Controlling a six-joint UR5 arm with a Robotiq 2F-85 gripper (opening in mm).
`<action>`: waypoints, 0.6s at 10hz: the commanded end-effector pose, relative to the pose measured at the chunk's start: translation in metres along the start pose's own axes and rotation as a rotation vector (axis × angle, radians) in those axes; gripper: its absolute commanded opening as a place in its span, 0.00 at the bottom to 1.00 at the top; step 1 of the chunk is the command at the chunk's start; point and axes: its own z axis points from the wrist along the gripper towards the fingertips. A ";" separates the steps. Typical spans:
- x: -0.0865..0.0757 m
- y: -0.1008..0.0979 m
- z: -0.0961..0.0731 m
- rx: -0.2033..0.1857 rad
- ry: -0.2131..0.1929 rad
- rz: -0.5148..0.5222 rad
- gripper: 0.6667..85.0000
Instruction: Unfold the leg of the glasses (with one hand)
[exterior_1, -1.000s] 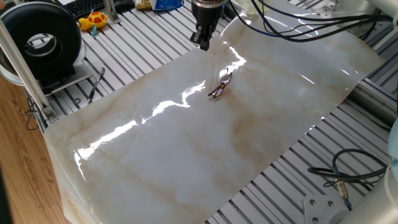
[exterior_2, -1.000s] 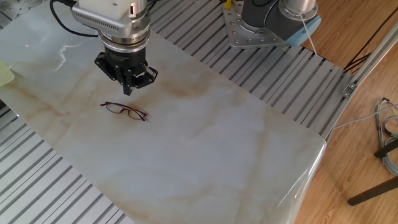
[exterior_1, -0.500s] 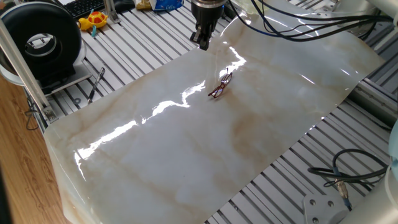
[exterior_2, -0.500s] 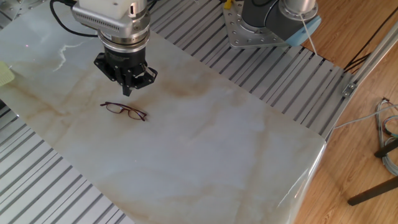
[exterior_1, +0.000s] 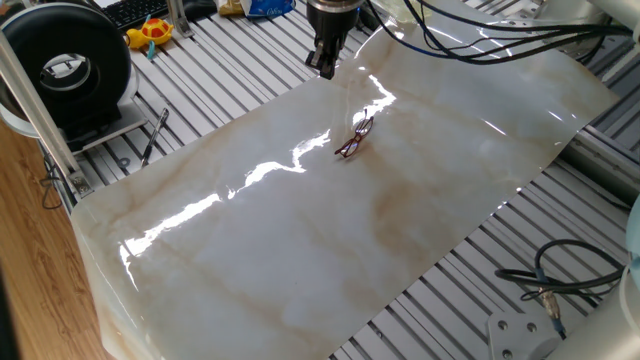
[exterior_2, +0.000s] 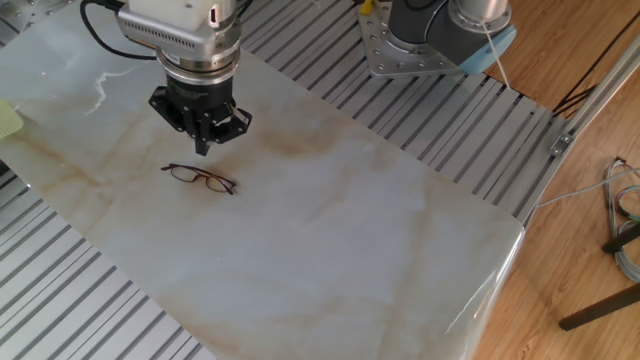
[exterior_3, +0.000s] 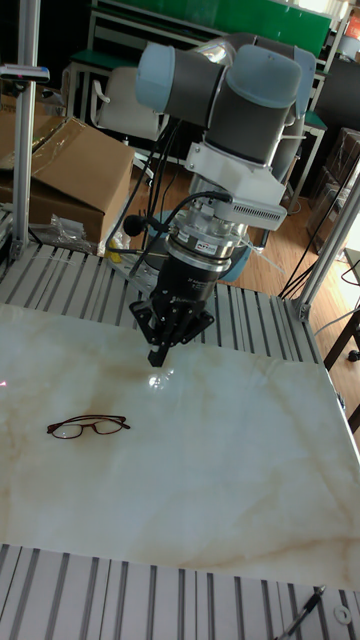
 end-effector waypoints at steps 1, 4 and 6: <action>-0.006 0.009 -0.001 -0.039 -0.025 0.004 0.07; -0.036 0.032 -0.006 -0.124 -0.143 -0.044 0.12; -0.028 0.032 -0.005 -0.122 -0.117 -0.079 0.12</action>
